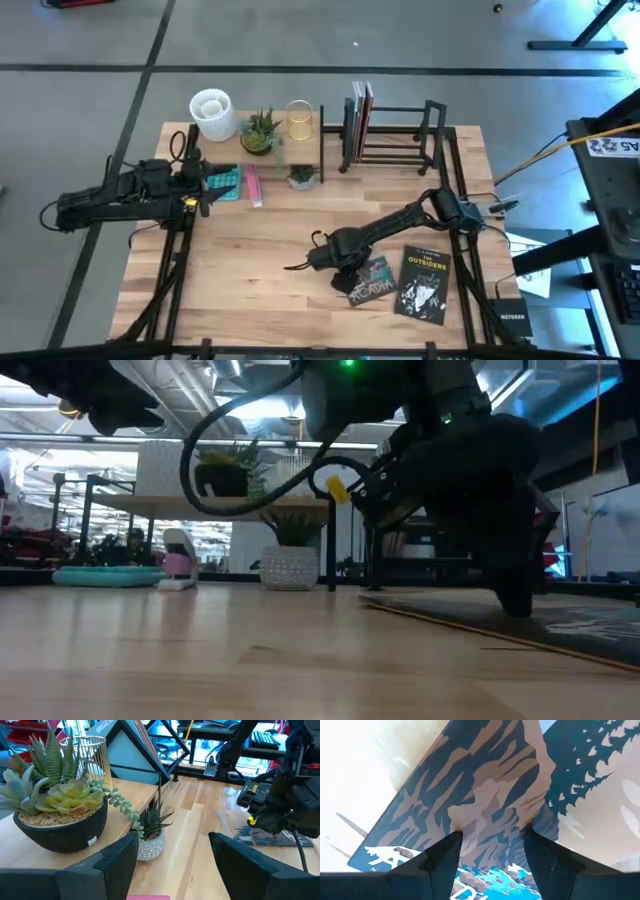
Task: Stock shelves
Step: Remove the brown book from the bookshelf, then remove the purple book from the bookshelf
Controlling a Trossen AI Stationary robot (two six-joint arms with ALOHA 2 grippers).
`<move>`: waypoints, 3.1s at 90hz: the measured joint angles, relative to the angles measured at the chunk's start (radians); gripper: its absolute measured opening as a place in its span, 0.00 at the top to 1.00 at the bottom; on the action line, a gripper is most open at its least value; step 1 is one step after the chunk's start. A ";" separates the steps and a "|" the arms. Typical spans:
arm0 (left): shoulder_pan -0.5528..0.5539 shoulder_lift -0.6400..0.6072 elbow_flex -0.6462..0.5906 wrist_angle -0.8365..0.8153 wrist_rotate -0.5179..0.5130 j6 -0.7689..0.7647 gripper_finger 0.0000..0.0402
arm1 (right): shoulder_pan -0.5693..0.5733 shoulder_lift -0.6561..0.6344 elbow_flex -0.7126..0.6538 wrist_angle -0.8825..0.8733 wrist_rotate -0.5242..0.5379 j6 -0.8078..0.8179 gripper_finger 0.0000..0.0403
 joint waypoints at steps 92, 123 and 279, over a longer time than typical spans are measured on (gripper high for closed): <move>0.000 0.000 -0.001 0.000 -0.001 0.000 0.41 | 0.063 -0.125 -0.162 0.241 -0.013 0.182 0.49; 0.000 0.000 -0.001 0.000 -0.001 0.000 0.41 | 0.116 -0.210 -0.167 0.220 0.073 -0.050 0.57; 0.000 0.000 -0.001 0.000 -0.001 -0.004 0.41 | -0.089 -0.633 -0.294 0.070 1.002 0.182 0.57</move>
